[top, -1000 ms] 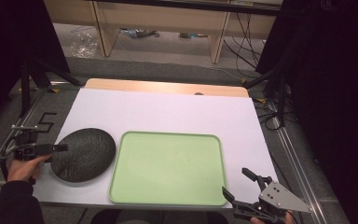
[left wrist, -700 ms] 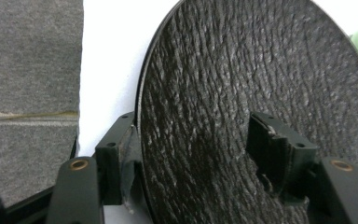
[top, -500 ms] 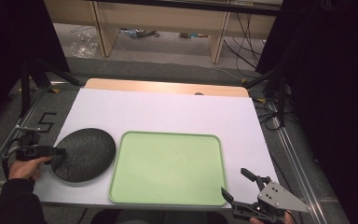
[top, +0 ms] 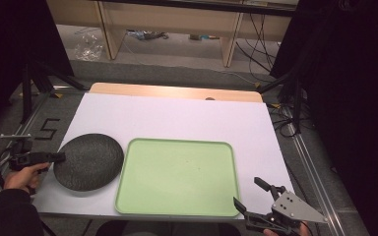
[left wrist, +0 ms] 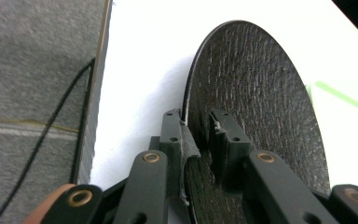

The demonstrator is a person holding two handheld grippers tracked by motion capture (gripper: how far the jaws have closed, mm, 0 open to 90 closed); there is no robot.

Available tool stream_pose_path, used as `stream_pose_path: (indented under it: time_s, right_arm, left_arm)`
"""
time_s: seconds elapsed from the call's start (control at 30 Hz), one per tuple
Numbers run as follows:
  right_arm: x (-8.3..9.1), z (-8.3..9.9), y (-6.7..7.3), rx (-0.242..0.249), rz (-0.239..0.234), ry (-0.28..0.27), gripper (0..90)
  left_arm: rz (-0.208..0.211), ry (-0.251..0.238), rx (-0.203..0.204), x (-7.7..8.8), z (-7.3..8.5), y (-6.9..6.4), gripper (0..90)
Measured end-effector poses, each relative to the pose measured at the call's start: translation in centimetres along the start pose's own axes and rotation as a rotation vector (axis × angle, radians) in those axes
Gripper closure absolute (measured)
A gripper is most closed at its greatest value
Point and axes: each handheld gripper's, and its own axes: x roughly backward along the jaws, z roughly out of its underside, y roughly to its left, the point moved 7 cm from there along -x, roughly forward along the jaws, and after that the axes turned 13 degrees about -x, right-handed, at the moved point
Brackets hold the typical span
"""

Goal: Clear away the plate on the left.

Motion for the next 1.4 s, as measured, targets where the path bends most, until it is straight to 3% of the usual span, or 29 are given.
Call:
stream_pose_path:
  time_s: [0.1,0.13,0.2,0.23,0.3,0.4,0.6,0.8,0.87,1.03,1.23,1.33,1.4]
  right_arm:
    - [-0.1,0.1,0.2,-0.014,-0.018,-0.004,18.3]
    - [0.1,0.1,0.1,-0.011,-0.004,0.015,18.3]
    - [-0.1,0.1,0.2,-0.02,-0.018,-0.003,18.3]
    - [0.0,0.2,0.1,-0.017,-0.004,0.02,18.2]
    - [0.0,0.1,0.0,-0.004,-0.002,0.013,18.2]
    - [0.0,0.1,0.1,-0.013,-0.003,0.014,18.3]
    - [0.0,0.2,0.0,-0.007,-0.003,0.017,18.2]
    - [0.0,0.1,0.1,-0.001,-0.005,0.018,18.2]
    - [0.0,0.3,0.2,-0.018,-0.009,0.033,18.3]
    - [-0.1,0.2,0.1,0.001,-0.005,0.014,18.2]
    - [-0.2,0.3,0.3,-0.008,-0.015,0.028,18.2]
    - [-0.2,0.3,0.3,-0.008,-0.016,0.028,18.2]
    - [-0.2,0.3,0.3,-0.007,-0.016,0.029,18.2]
  left_arm:
    - [0.007,-0.012,0.005,0.3,-0.2,-0.1,75.8]
    - [0.029,-0.032,0.013,0.5,-0.4,-0.3,77.1]
    - [0.083,-0.09,0.023,1.0,-0.9,-0.7,81.4]
    - [0.084,-0.093,0.012,1.2,-1.1,-0.9,82.6]
    - [0.072,-0.088,-0.005,1.4,-1.2,-1.2,82.6]
    - [0.084,-0.118,-0.028,2.1,-1.8,-1.9,84.5]
    - [0.014,-0.136,-0.065,4.0,-2.6,-2.0,85.6]
    - [-0.026,-0.144,-0.175,4.8,-3.7,-4.2,85.9]
    - [-0.035,-0.145,-0.194,4.9,-4.0,-4.8,86.2]
    - [-0.068,-0.142,-0.266,5.2,-4.6,-6.5,85.9]
    - [-0.086,-0.158,-0.383,5.4,-5.5,-9.6,85.4]
    - [-0.094,-0.107,-0.465,4.9,-5.4,-11.3,82.0]
    - [-0.092,-0.088,-0.494,4.3,-5.3,-12.2,80.2]
